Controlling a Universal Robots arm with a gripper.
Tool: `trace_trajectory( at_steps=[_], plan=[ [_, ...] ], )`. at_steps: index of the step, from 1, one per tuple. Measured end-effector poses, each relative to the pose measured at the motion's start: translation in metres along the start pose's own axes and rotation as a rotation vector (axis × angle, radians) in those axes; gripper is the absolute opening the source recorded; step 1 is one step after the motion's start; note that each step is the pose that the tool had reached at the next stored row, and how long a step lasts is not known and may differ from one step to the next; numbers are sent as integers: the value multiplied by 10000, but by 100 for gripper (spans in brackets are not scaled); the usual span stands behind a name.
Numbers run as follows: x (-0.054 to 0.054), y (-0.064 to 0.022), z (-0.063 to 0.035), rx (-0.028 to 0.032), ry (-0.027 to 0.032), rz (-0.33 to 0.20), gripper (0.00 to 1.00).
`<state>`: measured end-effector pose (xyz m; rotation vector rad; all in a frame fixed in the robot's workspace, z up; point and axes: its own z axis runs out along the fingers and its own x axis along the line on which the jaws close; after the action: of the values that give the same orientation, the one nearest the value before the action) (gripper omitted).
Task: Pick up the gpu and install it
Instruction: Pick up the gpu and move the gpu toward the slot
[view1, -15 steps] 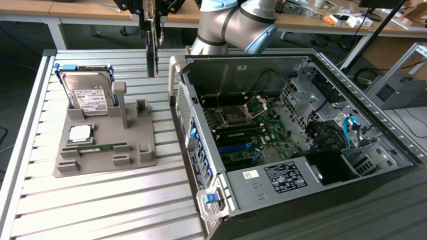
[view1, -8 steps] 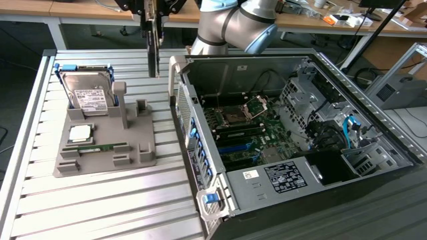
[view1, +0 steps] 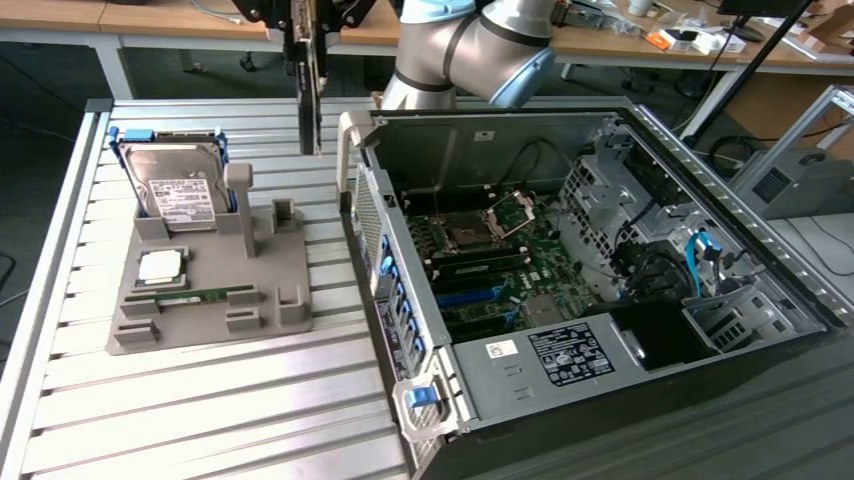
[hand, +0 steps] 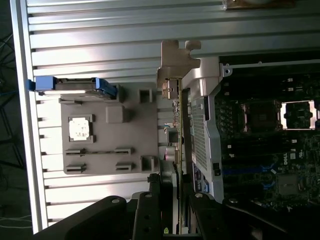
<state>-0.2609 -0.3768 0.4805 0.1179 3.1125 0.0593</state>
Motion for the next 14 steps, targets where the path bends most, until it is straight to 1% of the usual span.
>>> trace_trajectory(
  at_steps=[14],
  plan=[
    [-52, 3, 7, 25, -2, -1, 27]
  ],
)
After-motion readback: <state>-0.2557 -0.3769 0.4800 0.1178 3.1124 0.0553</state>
